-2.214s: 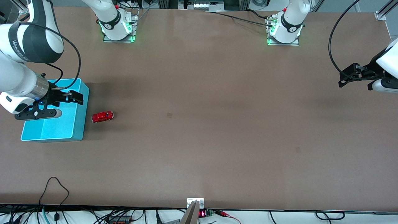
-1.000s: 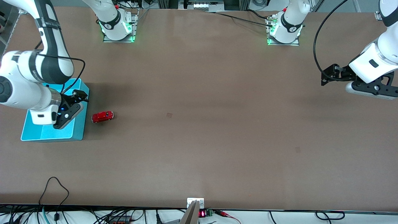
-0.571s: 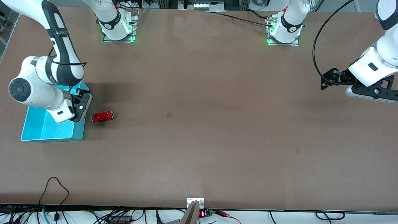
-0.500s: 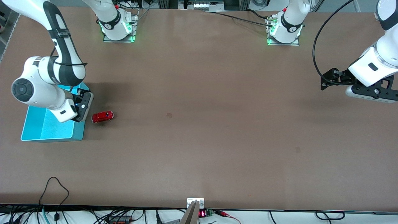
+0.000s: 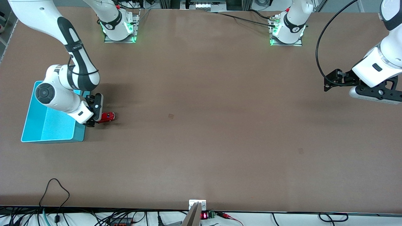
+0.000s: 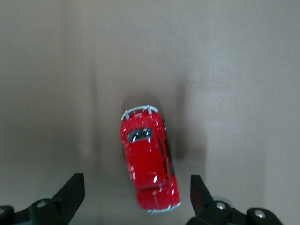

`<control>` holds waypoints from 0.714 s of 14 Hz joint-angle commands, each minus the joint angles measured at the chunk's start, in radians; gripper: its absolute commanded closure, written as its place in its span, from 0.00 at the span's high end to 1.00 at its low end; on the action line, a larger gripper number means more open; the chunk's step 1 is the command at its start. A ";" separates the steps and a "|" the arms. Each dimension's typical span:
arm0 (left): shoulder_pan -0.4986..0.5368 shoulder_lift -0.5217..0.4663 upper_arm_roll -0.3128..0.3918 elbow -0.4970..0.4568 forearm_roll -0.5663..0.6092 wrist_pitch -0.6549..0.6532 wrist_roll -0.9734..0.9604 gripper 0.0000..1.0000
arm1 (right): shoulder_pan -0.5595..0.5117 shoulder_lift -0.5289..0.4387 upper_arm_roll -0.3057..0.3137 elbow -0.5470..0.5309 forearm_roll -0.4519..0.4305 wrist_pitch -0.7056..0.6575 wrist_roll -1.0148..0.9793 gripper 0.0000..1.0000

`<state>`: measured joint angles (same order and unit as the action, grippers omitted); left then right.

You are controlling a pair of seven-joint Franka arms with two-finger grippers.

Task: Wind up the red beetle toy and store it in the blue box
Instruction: 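Lower the right gripper onto the red car and close it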

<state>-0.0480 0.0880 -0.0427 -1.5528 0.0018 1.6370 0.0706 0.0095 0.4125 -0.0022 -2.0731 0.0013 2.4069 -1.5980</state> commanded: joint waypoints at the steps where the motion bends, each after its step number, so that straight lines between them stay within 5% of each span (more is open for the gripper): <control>1: 0.000 -0.001 -0.005 0.003 0.018 0.007 -0.011 1.00 | -0.005 0.023 0.011 -0.012 0.016 0.069 -0.060 1.00; 9: -0.001 -0.004 -0.005 0.004 0.018 0.000 -0.012 1.00 | -0.005 0.080 0.011 -0.005 0.014 0.107 -0.115 1.00; 10: -0.001 -0.002 -0.005 0.004 0.017 -0.002 -0.011 1.00 | -0.006 0.084 0.011 -0.004 0.014 0.107 -0.115 0.91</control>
<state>-0.0480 0.0880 -0.0427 -1.5528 0.0018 1.6377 0.0704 0.0104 0.4911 0.0028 -2.0762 0.0013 2.5010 -1.6834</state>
